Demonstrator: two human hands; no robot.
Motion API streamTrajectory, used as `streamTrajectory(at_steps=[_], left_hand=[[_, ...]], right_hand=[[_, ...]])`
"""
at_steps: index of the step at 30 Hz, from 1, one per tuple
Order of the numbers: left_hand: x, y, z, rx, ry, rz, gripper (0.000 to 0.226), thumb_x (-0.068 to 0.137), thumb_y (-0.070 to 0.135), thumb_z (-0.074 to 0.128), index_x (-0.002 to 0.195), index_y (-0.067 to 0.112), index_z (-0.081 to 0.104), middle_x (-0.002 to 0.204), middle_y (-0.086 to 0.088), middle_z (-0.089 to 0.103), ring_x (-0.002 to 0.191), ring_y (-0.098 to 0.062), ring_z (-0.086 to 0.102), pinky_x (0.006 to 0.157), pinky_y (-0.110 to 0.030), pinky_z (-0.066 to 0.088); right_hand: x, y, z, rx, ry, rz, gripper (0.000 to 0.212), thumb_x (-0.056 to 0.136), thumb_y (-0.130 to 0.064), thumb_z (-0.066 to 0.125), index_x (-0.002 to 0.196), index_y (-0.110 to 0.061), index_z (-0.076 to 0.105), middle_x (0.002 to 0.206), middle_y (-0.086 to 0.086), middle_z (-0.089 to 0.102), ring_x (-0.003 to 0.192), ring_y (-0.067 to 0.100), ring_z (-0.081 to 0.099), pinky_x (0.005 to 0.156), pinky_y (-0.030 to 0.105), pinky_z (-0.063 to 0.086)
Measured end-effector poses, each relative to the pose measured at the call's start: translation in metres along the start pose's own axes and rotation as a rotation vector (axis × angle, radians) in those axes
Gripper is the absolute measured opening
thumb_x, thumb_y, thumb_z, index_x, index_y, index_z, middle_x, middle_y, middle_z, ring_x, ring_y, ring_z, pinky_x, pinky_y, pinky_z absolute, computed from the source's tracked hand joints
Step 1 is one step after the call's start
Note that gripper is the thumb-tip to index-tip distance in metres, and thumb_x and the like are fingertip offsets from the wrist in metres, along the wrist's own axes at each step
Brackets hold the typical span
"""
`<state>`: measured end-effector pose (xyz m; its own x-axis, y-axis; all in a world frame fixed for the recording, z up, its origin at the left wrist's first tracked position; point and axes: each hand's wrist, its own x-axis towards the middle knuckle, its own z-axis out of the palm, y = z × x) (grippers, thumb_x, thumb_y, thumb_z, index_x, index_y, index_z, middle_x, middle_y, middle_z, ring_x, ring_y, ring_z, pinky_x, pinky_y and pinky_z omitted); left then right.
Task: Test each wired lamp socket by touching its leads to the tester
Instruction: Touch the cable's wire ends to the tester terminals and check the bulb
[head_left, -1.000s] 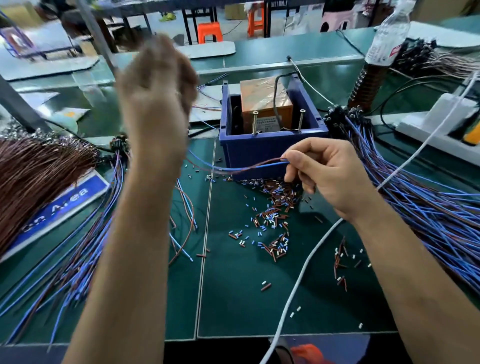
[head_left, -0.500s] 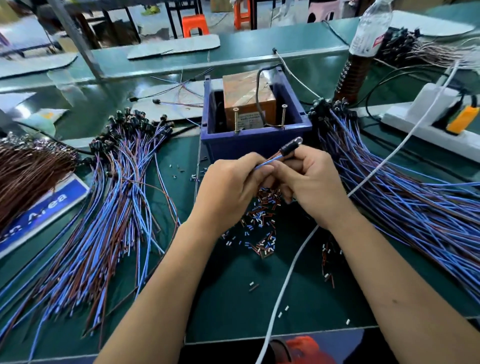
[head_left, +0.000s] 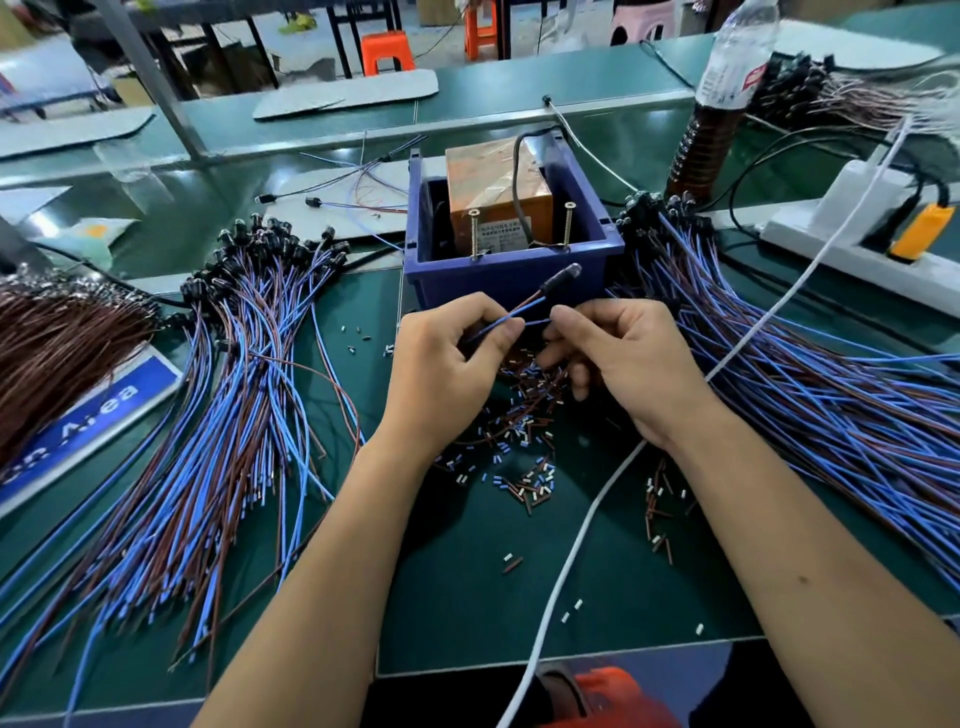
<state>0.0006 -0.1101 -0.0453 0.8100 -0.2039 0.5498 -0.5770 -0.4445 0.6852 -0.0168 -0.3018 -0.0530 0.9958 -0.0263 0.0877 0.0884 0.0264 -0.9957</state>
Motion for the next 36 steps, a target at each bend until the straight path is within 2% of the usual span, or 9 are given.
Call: streamTrajectory(at_steps=[8, 11, 14, 17, 22, 27, 31, 33, 36], left_hand=[[-0.001, -0.003, 0.005, 0.055, -0.111, 0.023, 0.019, 0.092, 0.022, 0.069, 0.074, 0.028, 0.065, 0.058, 0.01, 0.052, 0.054, -0.01, 0.046, 0.053, -0.036, 0.041], [-0.002, -0.006, 0.006, 0.056, -0.116, -0.01, 0.019, 0.094, 0.024, 0.068, 0.075, 0.022, 0.068, 0.058, 0.005, 0.057, 0.054, -0.016, 0.051, 0.052, -0.038, 0.043], [-0.002, -0.006, 0.005, 0.023, -0.149, -0.047, 0.023, 0.097, 0.024, 0.065, 0.075, 0.017, 0.069, 0.061, 0.0, 0.064, 0.056, -0.019, 0.057, 0.055, -0.037, 0.045], [-0.003, -0.002, 0.005, -0.041, -0.178, -0.078, 0.026, 0.1, 0.027, 0.063, 0.074, 0.02, 0.067, 0.063, 0.004, 0.069, 0.056, -0.004, 0.056, 0.056, -0.025, 0.043], [-0.004, -0.001, 0.008, -0.104, -0.231, -0.135, 0.012, 0.093, 0.027, 0.075, 0.084, 0.019, 0.072, 0.067, 0.014, 0.074, 0.06, 0.003, 0.065, 0.06, -0.011, 0.044], [-0.003, -0.003, 0.009, -0.212, -0.251, -0.204, 0.011, 0.092, 0.027, 0.071, 0.083, 0.022, 0.073, 0.07, 0.006, 0.077, 0.062, -0.006, 0.067, 0.065, -0.026, 0.052], [-0.002, -0.002, 0.011, -0.29, -0.259, -0.262, 0.008, 0.09, 0.027, 0.072, 0.09, 0.02, 0.075, 0.077, 0.002, 0.079, 0.075, -0.015, 0.077, 0.077, -0.036, 0.06], [-0.002, -0.001, 0.013, -0.342, -0.245, -0.286, 0.005, 0.089, 0.023, 0.074, 0.09, 0.019, 0.076, 0.077, 0.0, 0.079, 0.075, -0.015, 0.076, 0.078, -0.034, 0.06], [0.0, -0.001, 0.011, -0.379, -0.175, -0.325, 0.008, 0.093, 0.018, 0.072, 0.086, 0.016, 0.077, 0.072, 0.0, 0.076, 0.068, -0.007, 0.069, 0.071, -0.021, 0.054]], right_hand=[[-0.005, -0.006, 0.003, 0.11, -0.029, 0.039, 0.012, 0.102, -0.002, 0.06, 0.099, -0.004, 0.071, 0.073, 0.01, 0.074, 0.053, 0.011, 0.062, 0.052, 0.026, 0.057], [-0.004, -0.008, 0.001, 0.198, -0.052, 0.068, 0.021, 0.103, 0.004, 0.052, 0.1, -0.003, 0.071, 0.077, 0.014, 0.074, 0.06, 0.015, 0.067, 0.058, 0.03, 0.061], [-0.006, -0.008, 0.001, 0.188, -0.085, 0.04, 0.022, 0.1, 0.009, 0.057, 0.093, -0.003, 0.073, 0.077, 0.011, 0.074, 0.066, 0.017, 0.071, 0.064, 0.03, 0.062], [-0.005, -0.006, 0.003, 0.158, -0.036, 0.009, 0.019, 0.096, 0.01, 0.062, 0.092, -0.004, 0.074, 0.078, 0.011, 0.076, 0.068, 0.018, 0.073, 0.065, 0.029, 0.063], [-0.004, -0.006, 0.002, 0.068, 0.029, -0.033, 0.02, 0.094, 0.012, 0.065, 0.097, -0.006, 0.075, 0.084, 0.013, 0.079, 0.07, 0.026, 0.077, 0.064, 0.03, 0.063], [-0.004, -0.006, 0.003, 0.062, 0.086, -0.073, 0.015, 0.093, 0.013, 0.065, 0.096, -0.001, 0.067, 0.083, 0.016, 0.079, 0.061, 0.023, 0.075, 0.057, 0.027, 0.06], [-0.006, -0.006, 0.006, 0.096, 0.084, -0.08, 0.011, 0.09, 0.012, 0.07, 0.09, 0.002, 0.067, 0.077, 0.017, 0.077, 0.058, 0.032, 0.075, 0.055, 0.031, 0.061], [-0.005, -0.006, 0.005, 0.078, 0.095, -0.084, 0.013, 0.088, 0.008, 0.075, 0.086, -0.004, 0.07, 0.079, 0.014, 0.078, 0.062, 0.03, 0.075, 0.057, 0.033, 0.062], [-0.004, -0.007, 0.0, 0.033, 0.066, -0.07, 0.013, 0.086, 0.001, 0.08, 0.086, -0.01, 0.074, 0.078, 0.006, 0.077, 0.066, 0.015, 0.071, 0.056, 0.025, 0.057]])
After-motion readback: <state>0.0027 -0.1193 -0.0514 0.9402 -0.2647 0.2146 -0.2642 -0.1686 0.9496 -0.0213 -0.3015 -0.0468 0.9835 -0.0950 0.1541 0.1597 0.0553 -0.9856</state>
